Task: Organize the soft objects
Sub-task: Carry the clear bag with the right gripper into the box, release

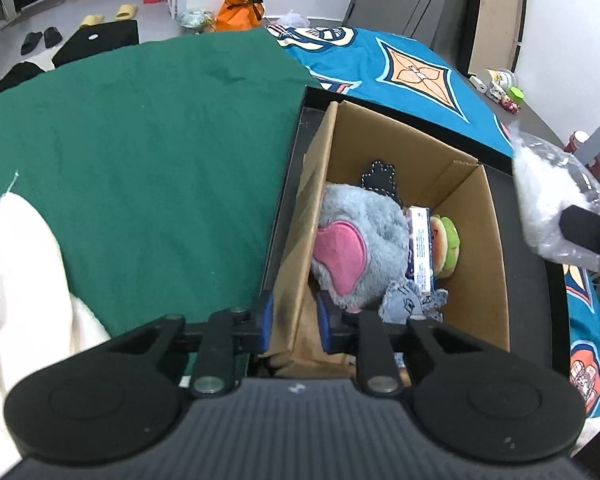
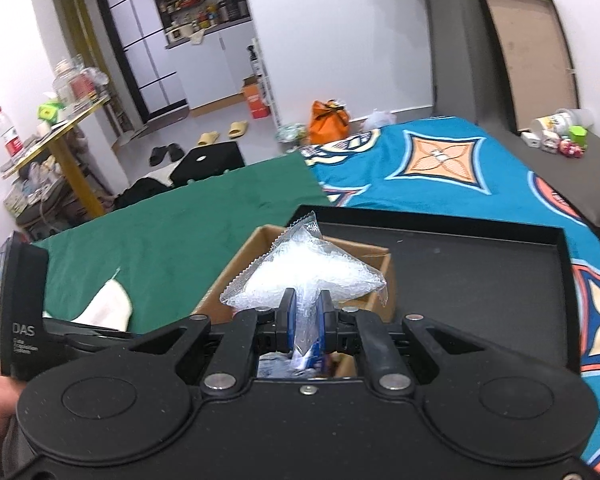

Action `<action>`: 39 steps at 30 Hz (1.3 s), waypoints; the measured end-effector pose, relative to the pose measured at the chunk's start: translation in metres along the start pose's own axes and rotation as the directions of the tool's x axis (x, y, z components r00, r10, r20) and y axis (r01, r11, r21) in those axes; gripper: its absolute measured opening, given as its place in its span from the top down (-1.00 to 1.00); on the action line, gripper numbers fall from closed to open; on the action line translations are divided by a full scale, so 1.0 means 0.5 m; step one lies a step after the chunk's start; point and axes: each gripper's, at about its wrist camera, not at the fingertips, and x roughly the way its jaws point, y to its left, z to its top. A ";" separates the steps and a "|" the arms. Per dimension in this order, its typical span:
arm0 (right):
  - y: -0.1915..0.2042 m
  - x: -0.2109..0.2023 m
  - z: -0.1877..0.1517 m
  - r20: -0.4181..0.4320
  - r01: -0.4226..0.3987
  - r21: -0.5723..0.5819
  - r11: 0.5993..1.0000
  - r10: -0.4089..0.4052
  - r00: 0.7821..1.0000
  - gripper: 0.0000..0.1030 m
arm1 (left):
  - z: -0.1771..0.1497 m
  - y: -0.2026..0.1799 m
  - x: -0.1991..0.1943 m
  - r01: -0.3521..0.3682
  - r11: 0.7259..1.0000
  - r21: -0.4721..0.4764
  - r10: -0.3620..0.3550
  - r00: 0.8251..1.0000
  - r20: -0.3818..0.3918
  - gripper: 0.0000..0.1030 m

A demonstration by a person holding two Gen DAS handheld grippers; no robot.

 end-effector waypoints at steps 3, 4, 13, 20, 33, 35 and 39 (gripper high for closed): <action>0.022 0.007 -0.002 -0.013 -0.019 -0.016 1.000 0.018 1.000 0.80 | -0.002 0.004 0.002 0.002 1.000 -0.004 -0.002 1.000 0.004 0.71; 0.028 0.010 -0.003 -0.019 -0.025 -0.019 1.000 0.025 1.000 0.80 | -0.003 0.005 0.002 0.005 1.000 -0.009 -0.004 1.000 0.006 0.74; 0.078 0.028 -0.008 -0.049 -0.124 -0.032 0.992 0.122 0.991 0.66 | -0.003 0.018 0.000 0.033 0.999 -0.034 -0.032 0.999 0.009 0.75; 0.059 0.029 -0.033 -0.117 -0.099 -0.013 0.995 0.097 0.988 0.22 | -0.002 0.020 -0.002 0.029 0.999 -0.041 -0.029 0.999 0.014 0.75; -0.042 -0.035 -0.059 -0.105 0.003 0.068 0.998 0.004 0.995 0.01 | 0.008 -0.027 -0.026 -0.037 0.999 0.030 0.037 0.999 0.012 0.55; -0.051 -0.044 -0.061 -0.099 0.009 0.075 0.997 -0.002 0.995 -0.01 | 0.012 -0.038 -0.035 -0.043 0.998 0.042 0.042 0.999 0.018 0.38; -0.068 -0.063 -0.065 -0.086 0.016 0.094 0.995 -0.008 0.996 -0.12 | 0.017 -0.058 -0.054 -0.051 0.997 0.056 0.049 0.998 0.034 0.01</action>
